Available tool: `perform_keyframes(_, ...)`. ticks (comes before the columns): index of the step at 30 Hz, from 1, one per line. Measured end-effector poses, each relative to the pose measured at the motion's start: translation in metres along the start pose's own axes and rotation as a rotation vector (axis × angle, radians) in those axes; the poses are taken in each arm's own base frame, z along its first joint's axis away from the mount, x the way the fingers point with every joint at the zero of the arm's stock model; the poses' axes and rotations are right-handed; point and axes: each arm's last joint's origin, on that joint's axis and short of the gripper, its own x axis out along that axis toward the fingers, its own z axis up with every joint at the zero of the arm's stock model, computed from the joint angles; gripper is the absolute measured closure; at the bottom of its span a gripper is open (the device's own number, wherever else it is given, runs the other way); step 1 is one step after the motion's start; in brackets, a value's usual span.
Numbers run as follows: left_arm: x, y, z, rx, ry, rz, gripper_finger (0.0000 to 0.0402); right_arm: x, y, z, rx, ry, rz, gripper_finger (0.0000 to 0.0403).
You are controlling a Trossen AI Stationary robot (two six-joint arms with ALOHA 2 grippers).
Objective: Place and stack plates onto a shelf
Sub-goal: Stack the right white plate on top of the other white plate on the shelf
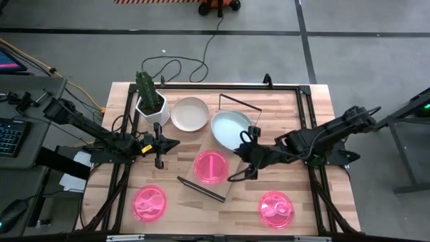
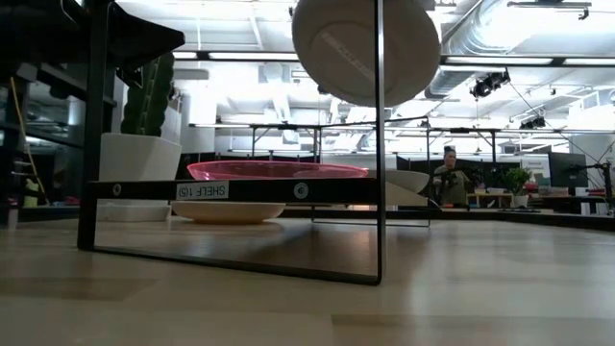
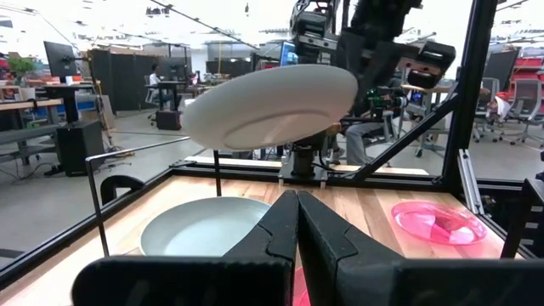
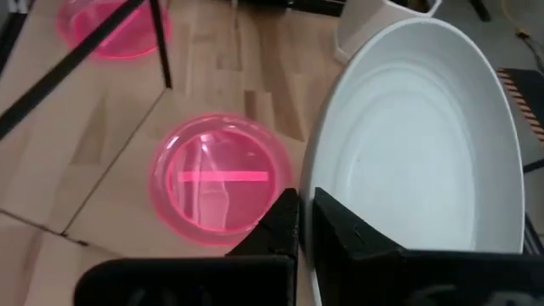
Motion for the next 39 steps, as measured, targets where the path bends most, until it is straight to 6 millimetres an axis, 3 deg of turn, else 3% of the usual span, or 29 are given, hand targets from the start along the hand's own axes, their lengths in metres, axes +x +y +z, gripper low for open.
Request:
perform_keyframes(6, 0.0, 0.0, 0.0, 0.0, 0.0, 0.0, 0.0401, 0.004, 0.006, -0.004, 0.018, -0.011, 0.061, 0.0403)
perform_keyframes(12, 0.0, 0.0, 0.0, 0.0, 0.0, -0.001, 0.0401, 0.037, 0.02, -0.042, 0.038, 0.008, 0.179, 0.0403)
perform_keyframes(16, 0.0, 0.0, 0.0, 0.0, 0.0, 0.0, 0.0401, 0.048, 0.021, -0.059, 0.024, 0.03, 0.161, 0.0403)
perform_keyframes(27, 0.0, 0.0, 0.0, 0.034, 0.0, 0.0, 0.0401, 0.066, -0.007, -0.061, -0.003, 0.055, 0.02, 0.0403)
perform_keyframes(39, 0.0, 0.0, -0.001, 0.029, 0.005, -0.001, 0.0401, 0.109, -0.013, -0.078, -0.086, 0.184, -0.06, 0.0403)
